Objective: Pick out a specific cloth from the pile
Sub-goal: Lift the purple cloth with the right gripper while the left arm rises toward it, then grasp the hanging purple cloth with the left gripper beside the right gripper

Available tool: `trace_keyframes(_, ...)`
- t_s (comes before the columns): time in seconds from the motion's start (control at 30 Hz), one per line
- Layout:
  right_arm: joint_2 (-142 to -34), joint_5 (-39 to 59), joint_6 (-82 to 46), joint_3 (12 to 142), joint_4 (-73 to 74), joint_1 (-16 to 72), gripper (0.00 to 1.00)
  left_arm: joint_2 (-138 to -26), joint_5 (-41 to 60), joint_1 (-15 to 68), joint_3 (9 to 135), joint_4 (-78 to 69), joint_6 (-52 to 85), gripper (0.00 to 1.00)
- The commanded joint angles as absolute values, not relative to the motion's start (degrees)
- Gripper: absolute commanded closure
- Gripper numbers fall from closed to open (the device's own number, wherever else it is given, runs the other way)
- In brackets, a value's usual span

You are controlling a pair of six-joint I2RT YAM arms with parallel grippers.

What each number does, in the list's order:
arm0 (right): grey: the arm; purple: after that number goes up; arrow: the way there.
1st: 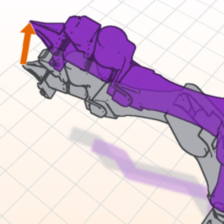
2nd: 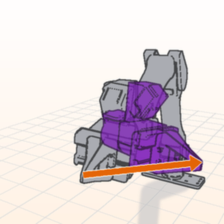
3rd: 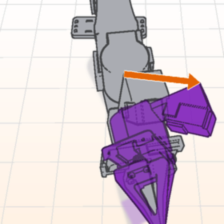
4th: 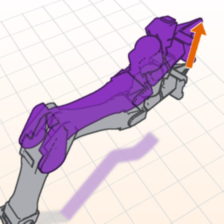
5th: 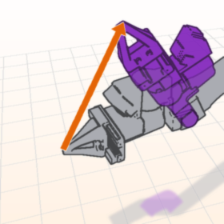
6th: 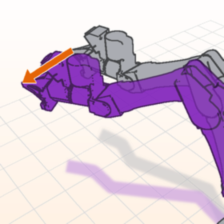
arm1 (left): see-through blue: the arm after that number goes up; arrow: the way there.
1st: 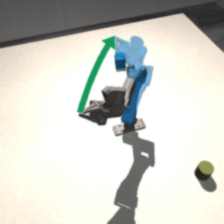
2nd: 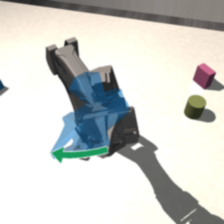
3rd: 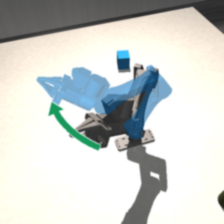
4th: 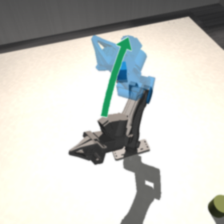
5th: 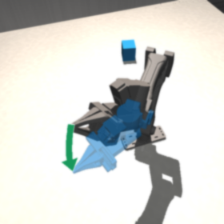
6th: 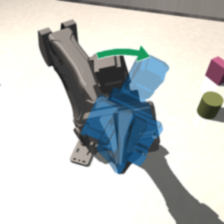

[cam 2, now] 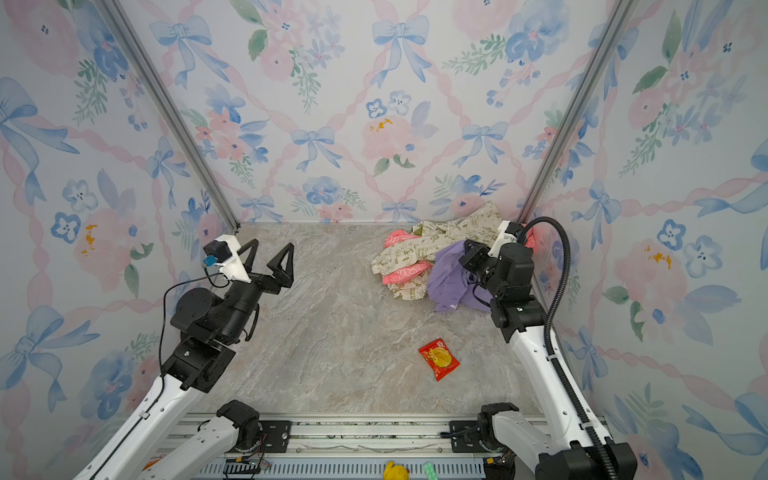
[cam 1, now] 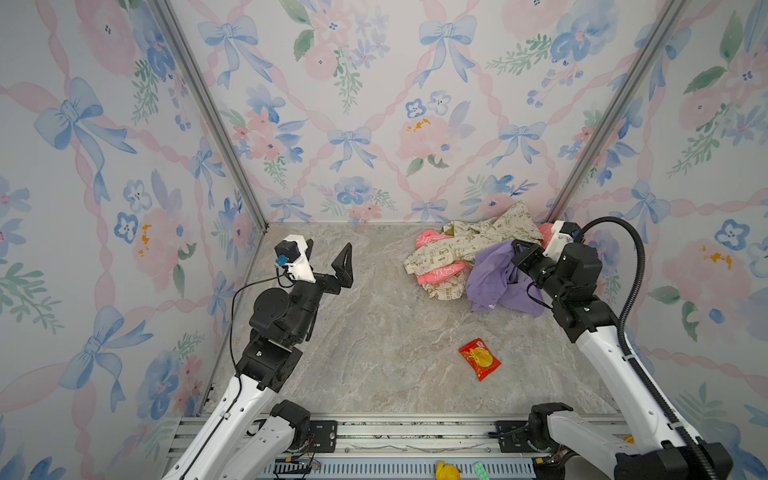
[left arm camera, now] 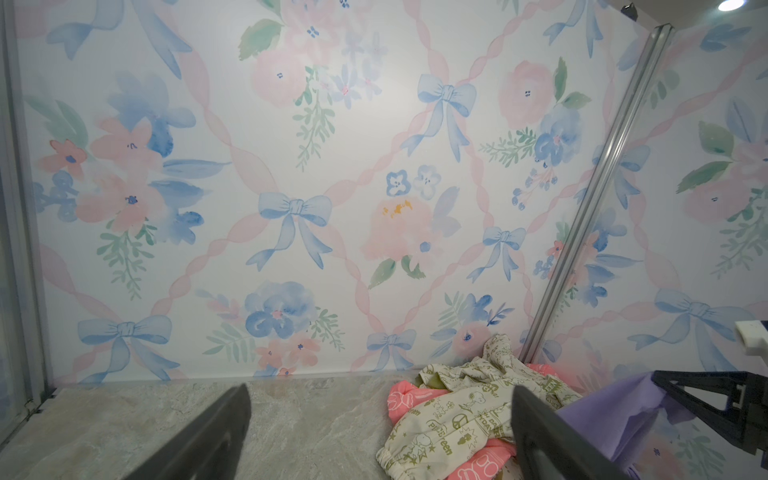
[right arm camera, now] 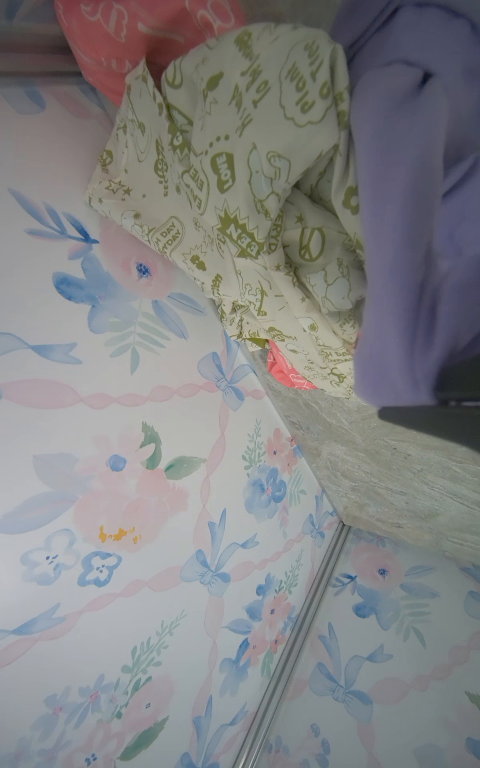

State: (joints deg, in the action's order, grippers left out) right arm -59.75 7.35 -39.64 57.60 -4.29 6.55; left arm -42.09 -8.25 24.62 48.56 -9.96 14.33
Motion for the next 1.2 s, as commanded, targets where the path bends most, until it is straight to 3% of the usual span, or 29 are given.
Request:
trace_keyframes(0.0,-59.5,11.6,-37.4,62.7,-7.1,7.1,1.0,-43.6,-4.4,24.8,52.9,-2.8,10.3,0.02)
trace_keyframes(0.23,-61.2,14.8,-37.0,68.9,-11.1,6.5,1.0,-49.0,5.4,24.8,58.2,-2.0,8.4,0.02)
trace_keyframes(0.93,-64.8,18.6,-39.8,77.7,-12.4,6.5,1.0,-52.7,15.7,24.9,62.9,-1.8,6.3,0.02)
trace_keyframes(1.17,-65.1,17.9,-34.6,80.3,-15.9,9.6,1.0,-56.9,19.9,27.2,65.7,-1.8,4.7,0.02)
